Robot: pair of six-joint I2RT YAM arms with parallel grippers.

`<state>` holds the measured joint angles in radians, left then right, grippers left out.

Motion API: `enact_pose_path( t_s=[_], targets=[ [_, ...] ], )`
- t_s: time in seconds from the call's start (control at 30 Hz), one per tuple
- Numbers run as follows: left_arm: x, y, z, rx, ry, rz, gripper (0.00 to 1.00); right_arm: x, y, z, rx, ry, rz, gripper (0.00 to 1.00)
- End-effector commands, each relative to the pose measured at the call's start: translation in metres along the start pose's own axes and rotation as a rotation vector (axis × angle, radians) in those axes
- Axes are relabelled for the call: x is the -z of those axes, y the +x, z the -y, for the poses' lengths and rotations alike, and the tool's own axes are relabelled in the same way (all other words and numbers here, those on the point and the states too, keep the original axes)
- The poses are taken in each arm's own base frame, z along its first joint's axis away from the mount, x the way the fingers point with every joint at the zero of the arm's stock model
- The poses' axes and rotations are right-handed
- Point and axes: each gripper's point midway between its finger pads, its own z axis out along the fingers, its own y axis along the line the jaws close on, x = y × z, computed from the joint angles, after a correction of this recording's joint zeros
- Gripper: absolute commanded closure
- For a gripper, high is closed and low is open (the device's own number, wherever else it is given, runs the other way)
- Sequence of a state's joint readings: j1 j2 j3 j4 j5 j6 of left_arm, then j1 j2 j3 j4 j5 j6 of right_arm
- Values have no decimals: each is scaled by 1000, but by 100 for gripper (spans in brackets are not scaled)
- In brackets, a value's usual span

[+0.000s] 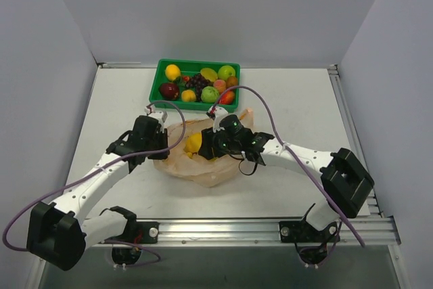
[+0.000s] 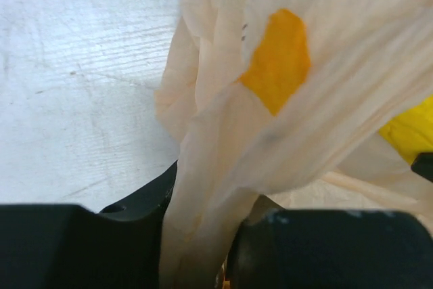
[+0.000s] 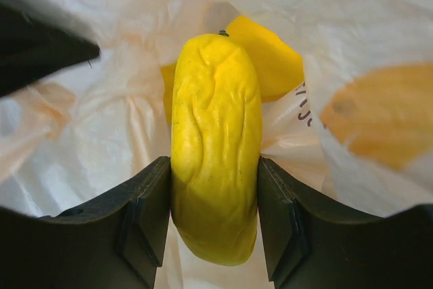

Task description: Untie the knot of the plastic bag and take out the fruit

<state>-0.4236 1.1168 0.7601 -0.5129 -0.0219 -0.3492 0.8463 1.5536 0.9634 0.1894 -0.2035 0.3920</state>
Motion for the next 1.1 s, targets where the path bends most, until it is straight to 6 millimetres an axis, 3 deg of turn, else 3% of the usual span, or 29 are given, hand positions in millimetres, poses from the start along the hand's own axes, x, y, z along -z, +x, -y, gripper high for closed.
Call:
enact_pose_path(
  t_s=[0.0, 0.13, 0.2, 0.4, 0.53, 0.6, 0.67, 0.77, 0.9, 1.07],
  targets=[
    [13, -26, -13, -3, -73, 120, 69, 11, 22, -6, 39, -49, -67, 89],
    [15, -22, -13, -11, -84, 120, 72, -1, 28, -7, 69, -88, -56, 85],
    [15, -17, -4, -47, -77, 113, 72, -1, 26, -24, 68, -172, -61, 85],
    [11, -3, 5, -131, -105, 67, 72, 5, -17, -68, 52, -375, 93, 85],
    [11, -7, -2, -106, -133, 74, 72, 32, -53, -87, 61, -493, 247, 85],
    [11, -9, -5, -94, -139, 79, 73, 45, -72, -85, 19, -528, 318, 85],
    [12, -12, -10, -75, -151, 85, 73, 49, -76, -75, -5, -508, 339, 82],
    [13, -16, -13, -54, -148, 96, 73, 29, -54, -52, 32, -391, 217, 79],
    [12, -14, -8, -56, -113, 86, 73, -11, -5, -21, 65, -207, 44, 77],
    [9, -12, 1, -59, -67, 75, 73, -39, 30, 3, 92, -45, -51, 72]
  ],
)
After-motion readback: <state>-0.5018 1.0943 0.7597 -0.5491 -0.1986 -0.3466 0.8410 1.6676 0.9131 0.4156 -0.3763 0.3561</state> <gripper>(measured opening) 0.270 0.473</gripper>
